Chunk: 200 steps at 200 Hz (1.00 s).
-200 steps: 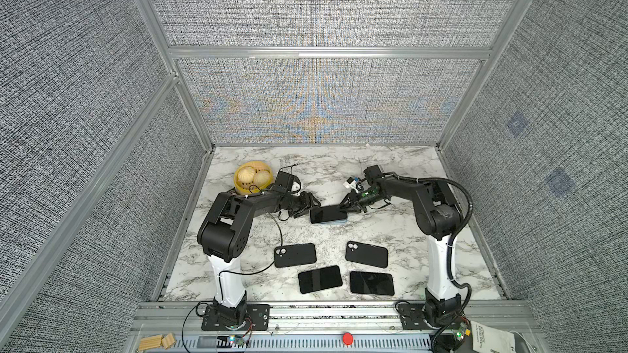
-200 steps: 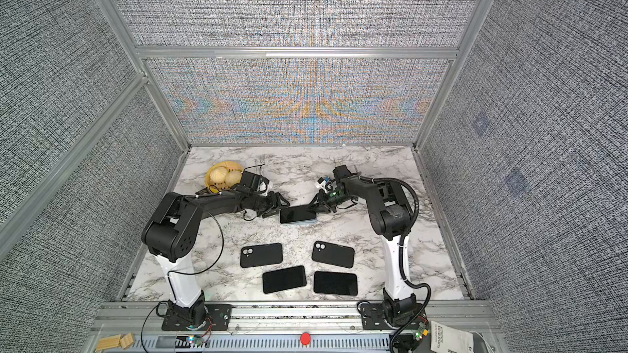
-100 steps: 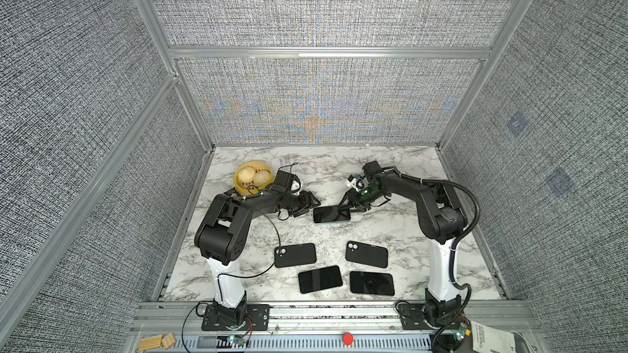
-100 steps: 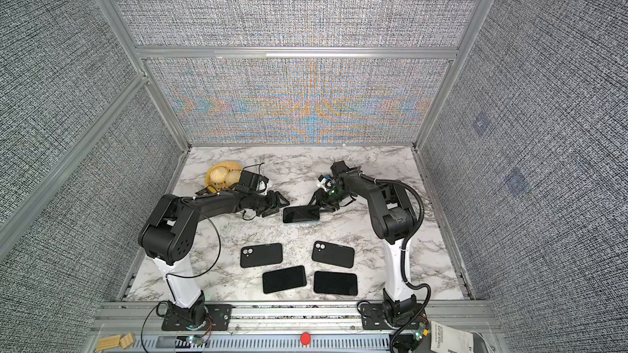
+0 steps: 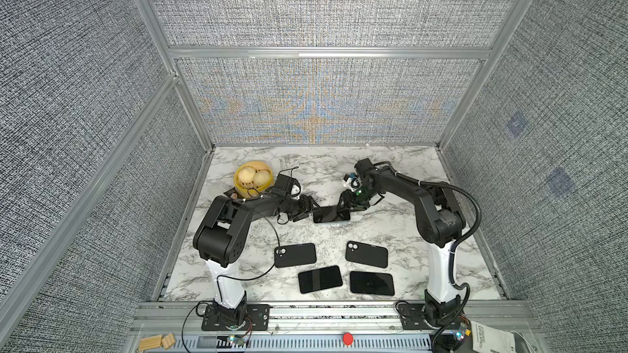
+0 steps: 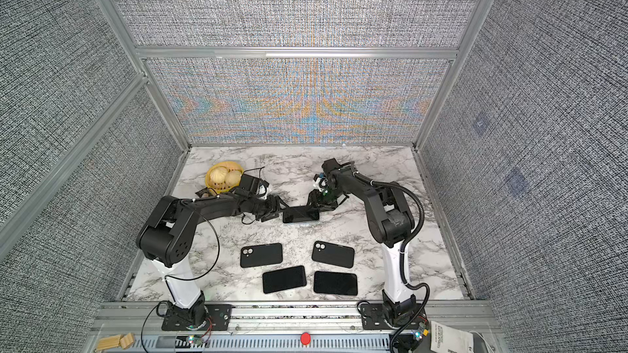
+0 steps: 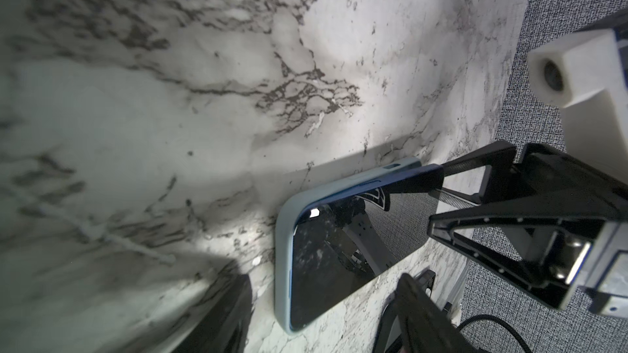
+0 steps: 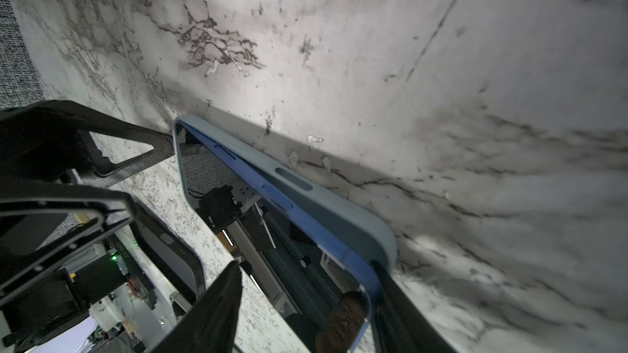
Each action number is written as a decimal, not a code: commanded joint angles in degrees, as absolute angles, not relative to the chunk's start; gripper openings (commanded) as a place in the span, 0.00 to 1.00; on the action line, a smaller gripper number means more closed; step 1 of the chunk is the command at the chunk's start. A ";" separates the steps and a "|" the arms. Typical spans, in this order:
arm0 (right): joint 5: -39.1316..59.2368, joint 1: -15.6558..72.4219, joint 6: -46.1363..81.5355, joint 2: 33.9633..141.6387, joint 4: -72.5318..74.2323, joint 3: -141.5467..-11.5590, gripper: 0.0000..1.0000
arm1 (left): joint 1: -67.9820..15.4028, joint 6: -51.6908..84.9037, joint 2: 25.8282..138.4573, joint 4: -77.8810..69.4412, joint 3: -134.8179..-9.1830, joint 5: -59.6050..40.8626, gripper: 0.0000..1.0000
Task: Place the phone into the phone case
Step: 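Press the phone down into the case and open the right gripper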
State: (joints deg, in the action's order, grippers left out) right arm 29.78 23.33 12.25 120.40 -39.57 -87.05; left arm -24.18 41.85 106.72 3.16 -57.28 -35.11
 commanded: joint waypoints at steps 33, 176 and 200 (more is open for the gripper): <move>23.58 23.66 11.11 118.70 -42.97 -87.68 0.62 | -24.28 40.68 105.48 3.60 -56.43 -36.24 0.69; 21.74 24.40 14.32 108.11 -36.99 -74.88 0.52 | -25.83 39.37 104.09 6.85 -55.55 -38.62 0.67; 22.46 24.49 14.68 108.15 -35.52 -73.61 0.46 | -25.84 39.33 104.54 7.11 -55.71 -38.17 0.66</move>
State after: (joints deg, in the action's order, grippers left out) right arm 21.61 24.36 13.72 108.42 -37.85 -74.50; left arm -25.78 40.10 104.18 6.13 -55.37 -38.02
